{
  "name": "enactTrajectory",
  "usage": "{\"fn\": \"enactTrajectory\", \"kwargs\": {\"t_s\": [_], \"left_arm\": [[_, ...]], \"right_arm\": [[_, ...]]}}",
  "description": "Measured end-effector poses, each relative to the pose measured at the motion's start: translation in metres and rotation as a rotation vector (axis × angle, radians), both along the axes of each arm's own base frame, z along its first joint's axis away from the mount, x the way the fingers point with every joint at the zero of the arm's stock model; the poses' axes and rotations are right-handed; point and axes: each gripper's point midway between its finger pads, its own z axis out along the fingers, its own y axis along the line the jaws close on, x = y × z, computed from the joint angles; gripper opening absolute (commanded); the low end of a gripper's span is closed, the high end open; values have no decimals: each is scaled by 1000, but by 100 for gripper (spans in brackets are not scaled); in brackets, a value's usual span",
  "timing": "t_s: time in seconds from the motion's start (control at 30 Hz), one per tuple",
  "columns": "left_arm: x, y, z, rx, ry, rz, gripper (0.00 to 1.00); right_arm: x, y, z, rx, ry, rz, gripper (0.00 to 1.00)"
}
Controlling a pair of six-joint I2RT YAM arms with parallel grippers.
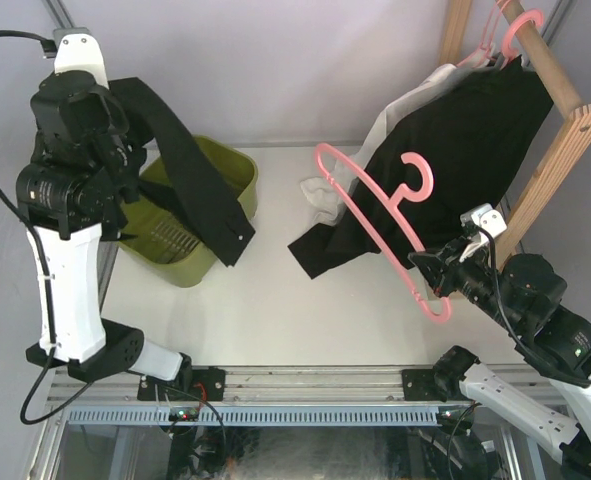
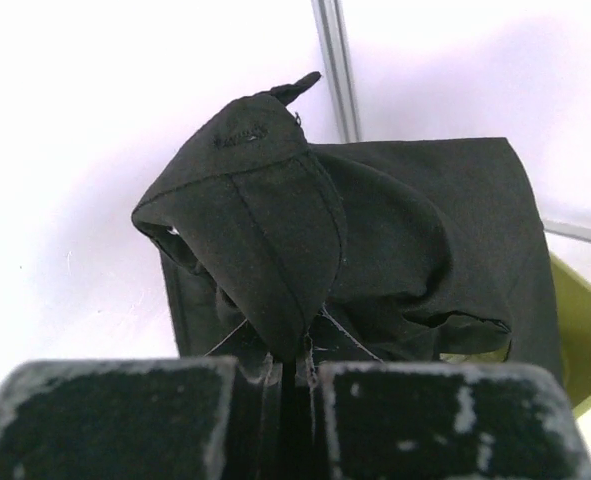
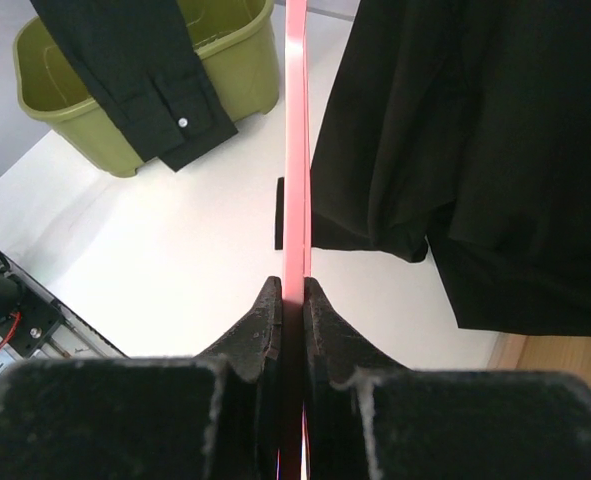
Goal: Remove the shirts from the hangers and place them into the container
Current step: Place the shirt in the bin.
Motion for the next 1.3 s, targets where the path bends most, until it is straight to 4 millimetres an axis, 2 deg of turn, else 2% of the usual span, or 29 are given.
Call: {"fn": "enactTrajectory", "kwargs": {"t_s": [0.1, 0.2, 0.27, 0.37, 0.47, 0.53, 0.6, 0.83, 0.93, 1.1, 1.17, 1.2, 1.3], "left_arm": [[10, 7, -18, 12, 55, 26, 0], [36, 0, -77, 16, 206, -2, 0], [57, -6, -128, 3, 328, -21, 0], [95, -21, -222, -25, 549, -61, 0], [108, -35, -298, -53, 732, -100, 0], [106, -41, -328, -67, 808, -123, 0], [104, -44, -337, -79, 831, -142, 0], [109, -50, -320, -48, 793, -235, 0], [113, -50, -300, 15, 748, -294, 0], [123, -52, -257, 208, 611, -438, 0], [122, -51, -250, 289, 592, -476, 0], [124, -50, -251, 322, 598, -486, 1], [141, -46, -267, 357, 652, -491, 16]], "right_arm": [[0, 1, 0, 3, 5, 1, 0], [0, 4, -2, 6, 17, 10, 0], [0, 7, -4, 5, 28, 22, 0], [-1, 11, -7, 5, 46, 40, 0], [-1, 14, -9, 10, 60, 48, 0], [-2, 14, -9, 13, 65, 50, 0], [-2, 14, -9, 14, 65, 50, 0], [-1, 15, -10, 13, 67, 50, 0], [-1, 16, -12, 9, 74, 53, 0], [1, 18, -15, 2, 85, 59, 0], [0, 18, -15, 3, 84, 59, 0], [0, 18, -15, 4, 82, 59, 0], [-1, 16, -13, 8, 75, 58, 0]]}}
